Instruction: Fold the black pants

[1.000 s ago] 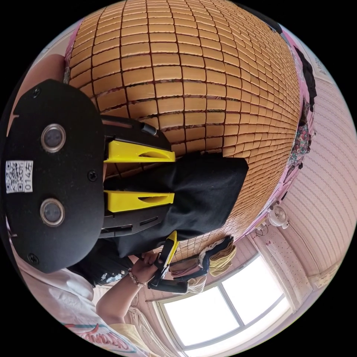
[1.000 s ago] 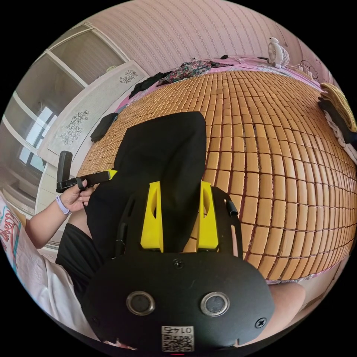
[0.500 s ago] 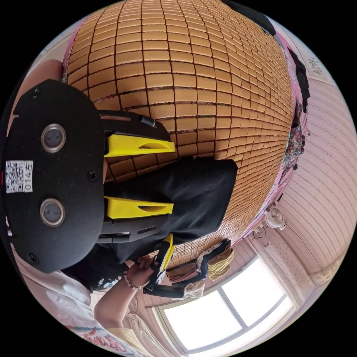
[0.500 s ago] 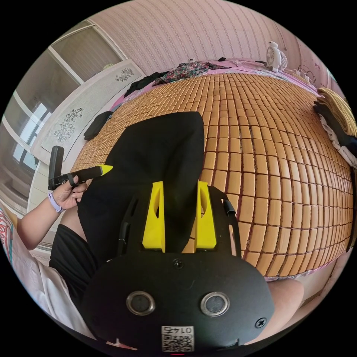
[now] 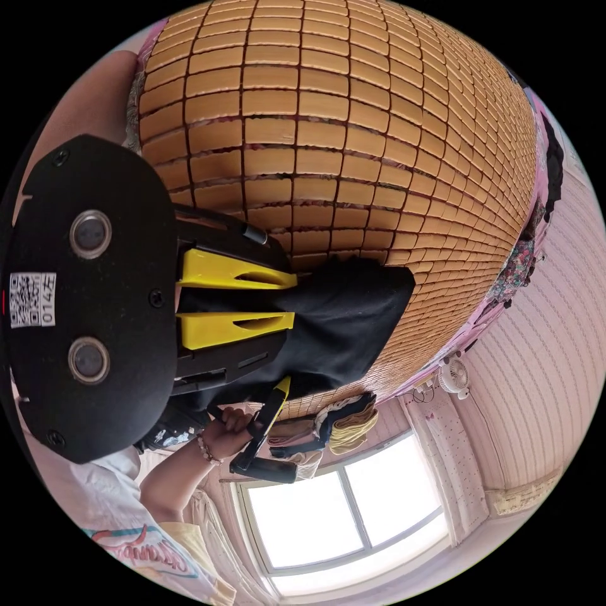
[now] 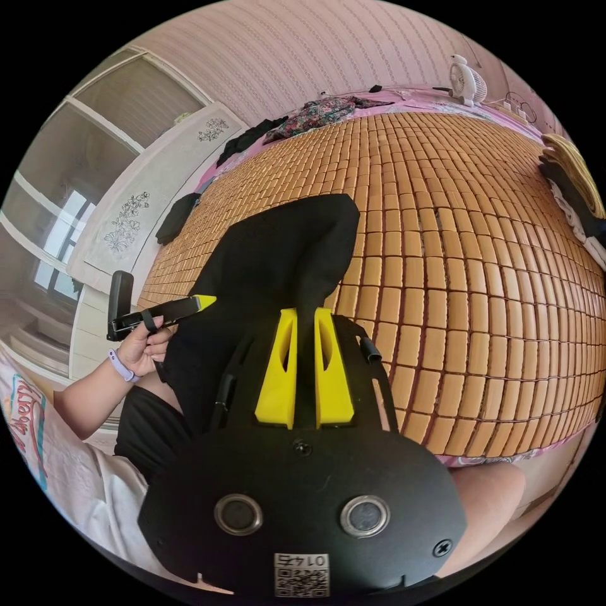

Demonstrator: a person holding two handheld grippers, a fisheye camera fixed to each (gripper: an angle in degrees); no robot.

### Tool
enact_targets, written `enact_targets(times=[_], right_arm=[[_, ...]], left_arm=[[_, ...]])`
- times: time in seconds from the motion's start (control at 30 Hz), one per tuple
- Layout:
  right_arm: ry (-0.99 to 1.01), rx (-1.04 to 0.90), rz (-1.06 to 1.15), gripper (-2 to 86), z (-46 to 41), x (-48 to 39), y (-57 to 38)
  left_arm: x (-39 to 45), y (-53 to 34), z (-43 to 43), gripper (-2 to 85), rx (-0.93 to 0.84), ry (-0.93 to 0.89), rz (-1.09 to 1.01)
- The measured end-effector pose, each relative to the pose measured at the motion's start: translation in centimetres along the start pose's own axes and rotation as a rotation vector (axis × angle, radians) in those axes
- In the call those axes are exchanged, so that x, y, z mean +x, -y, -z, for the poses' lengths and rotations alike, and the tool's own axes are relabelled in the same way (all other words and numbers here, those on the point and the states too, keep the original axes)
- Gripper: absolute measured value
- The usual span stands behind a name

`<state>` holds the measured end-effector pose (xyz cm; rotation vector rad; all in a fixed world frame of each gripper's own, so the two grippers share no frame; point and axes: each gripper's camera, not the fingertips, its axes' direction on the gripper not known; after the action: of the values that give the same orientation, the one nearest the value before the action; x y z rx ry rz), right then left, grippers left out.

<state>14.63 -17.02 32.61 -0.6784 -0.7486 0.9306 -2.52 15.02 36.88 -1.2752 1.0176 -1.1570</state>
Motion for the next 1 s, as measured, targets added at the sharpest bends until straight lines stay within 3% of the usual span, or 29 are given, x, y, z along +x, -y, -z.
enact_targets(times=[0.2, 0.57, 0.77, 1.0], right_arm=[[0.099, 0.068, 0.13, 2.4, 6.3, -6.0, -1.4], [0.141, 0.311, 0.473, 1.8, 18.9, -17.4, -7.1], [0.072, 0.392, 0.567, 1.8, 22.0, -20.6, -9.5], [-0.023, 0.448, 0.582, 1.8, 23.7, -19.4, -11.0]], left_arm=[[2.2, -2.3, 2.6, 3.9, 0.018, 0.015, 0.03], [12.6, -10.6, 16.5, 3.6, 0.386, -0.037, -0.145], [16.6, -12.8, 18.4, 3.4, 0.468, -0.048, -0.183], [21.4, -11.6, 16.5, 3.5, 0.442, -0.045, -0.249]])
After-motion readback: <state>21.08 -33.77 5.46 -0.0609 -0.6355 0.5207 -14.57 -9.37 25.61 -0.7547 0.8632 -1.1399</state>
